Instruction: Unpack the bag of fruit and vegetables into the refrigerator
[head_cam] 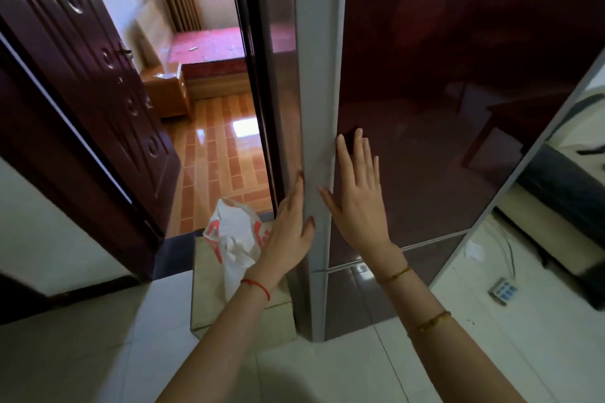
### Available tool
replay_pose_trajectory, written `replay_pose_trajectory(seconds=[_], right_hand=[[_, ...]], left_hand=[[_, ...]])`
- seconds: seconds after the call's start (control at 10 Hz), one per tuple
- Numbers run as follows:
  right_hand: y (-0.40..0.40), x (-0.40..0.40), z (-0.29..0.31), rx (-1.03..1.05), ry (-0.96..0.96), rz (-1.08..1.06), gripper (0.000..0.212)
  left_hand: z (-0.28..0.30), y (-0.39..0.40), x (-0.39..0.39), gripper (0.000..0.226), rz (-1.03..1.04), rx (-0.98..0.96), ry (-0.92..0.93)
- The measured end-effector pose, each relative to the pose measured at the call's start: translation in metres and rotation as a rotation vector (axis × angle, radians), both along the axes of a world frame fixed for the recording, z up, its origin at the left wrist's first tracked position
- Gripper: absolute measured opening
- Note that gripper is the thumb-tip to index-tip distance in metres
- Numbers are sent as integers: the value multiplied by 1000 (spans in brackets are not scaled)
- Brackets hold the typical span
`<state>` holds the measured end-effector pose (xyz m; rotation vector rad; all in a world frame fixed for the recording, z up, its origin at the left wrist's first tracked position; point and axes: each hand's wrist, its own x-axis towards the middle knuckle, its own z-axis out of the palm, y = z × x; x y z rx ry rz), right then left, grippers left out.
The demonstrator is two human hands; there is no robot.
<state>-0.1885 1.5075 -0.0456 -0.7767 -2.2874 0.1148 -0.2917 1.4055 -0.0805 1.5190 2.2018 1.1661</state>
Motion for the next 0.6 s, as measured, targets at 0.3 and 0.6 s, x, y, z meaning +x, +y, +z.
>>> replay_pose_trajectory(seconds=[0.3,0.6], right_hand=[[-4,-9,-1,-6,-23,-76,82],[-10,4,9,-28,-14,-33,78]], left_hand=[[-2,-5,-16,90,-122,-19,-52],[8,-14,-28,75,-86,-46,35]])
